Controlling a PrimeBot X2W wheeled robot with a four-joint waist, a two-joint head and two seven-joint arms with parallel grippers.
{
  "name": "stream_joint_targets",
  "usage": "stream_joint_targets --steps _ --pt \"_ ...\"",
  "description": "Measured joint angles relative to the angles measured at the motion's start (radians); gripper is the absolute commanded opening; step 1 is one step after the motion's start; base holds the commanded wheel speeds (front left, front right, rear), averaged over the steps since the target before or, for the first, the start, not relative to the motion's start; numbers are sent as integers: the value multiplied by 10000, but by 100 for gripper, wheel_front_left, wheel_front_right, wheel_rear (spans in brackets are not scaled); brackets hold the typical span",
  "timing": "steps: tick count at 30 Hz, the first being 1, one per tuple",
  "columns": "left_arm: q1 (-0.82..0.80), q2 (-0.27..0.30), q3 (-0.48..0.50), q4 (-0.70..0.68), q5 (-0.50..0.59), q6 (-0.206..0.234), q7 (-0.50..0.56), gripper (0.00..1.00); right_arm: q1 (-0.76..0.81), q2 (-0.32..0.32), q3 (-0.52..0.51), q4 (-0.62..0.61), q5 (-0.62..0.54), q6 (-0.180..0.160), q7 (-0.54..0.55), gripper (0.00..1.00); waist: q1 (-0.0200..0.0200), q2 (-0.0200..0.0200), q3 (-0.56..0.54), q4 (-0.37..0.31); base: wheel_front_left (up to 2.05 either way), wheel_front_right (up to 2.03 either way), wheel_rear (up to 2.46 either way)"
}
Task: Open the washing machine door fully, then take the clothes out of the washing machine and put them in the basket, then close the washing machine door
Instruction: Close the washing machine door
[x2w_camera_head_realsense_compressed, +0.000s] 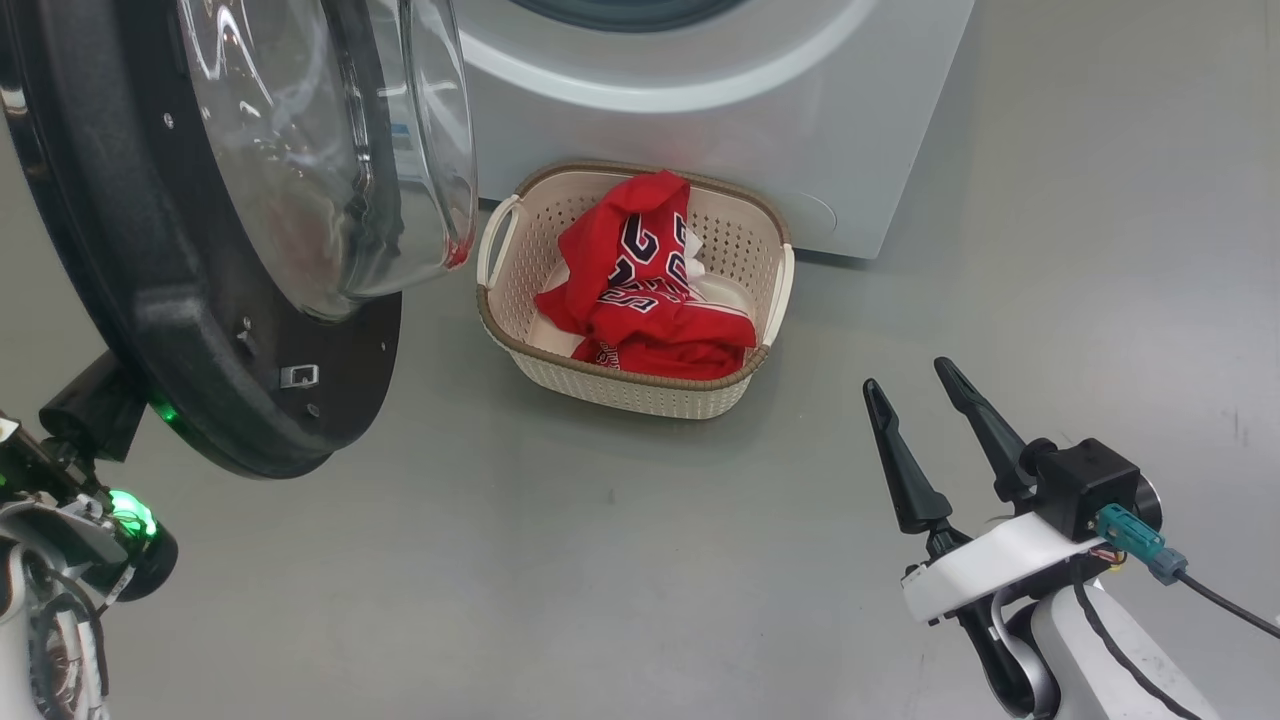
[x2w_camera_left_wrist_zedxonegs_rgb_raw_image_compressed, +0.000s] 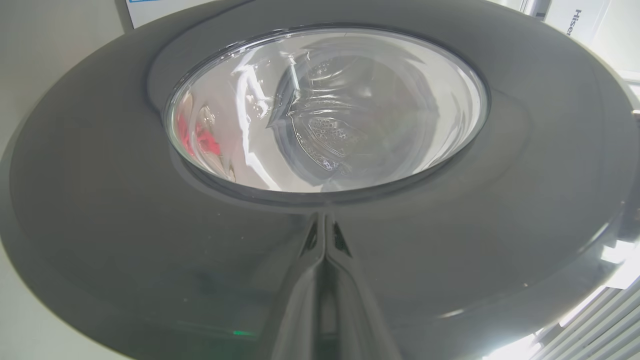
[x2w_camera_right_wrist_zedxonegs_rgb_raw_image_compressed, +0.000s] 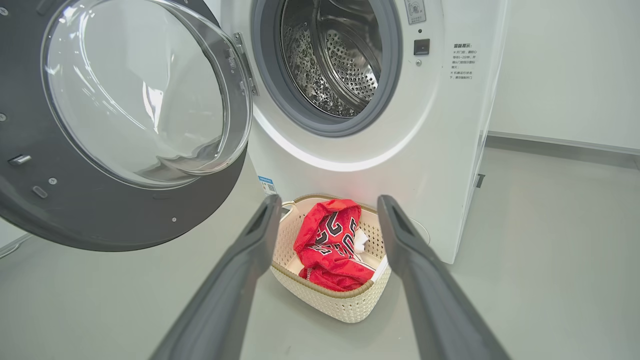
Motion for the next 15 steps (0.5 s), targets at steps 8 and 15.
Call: stream_joint_targets --steps 8,15 --pt "17 79 -242 -132 -174 0 199 0 -13 50 -42 6 12 0 0 100 0 0 -86 -119 0 0 0" --pt "99 -29 -715 -424 -384 0 391 0 -23 128 -4 67 13 0 0 100 0 0 -188 -286 0 0 0"
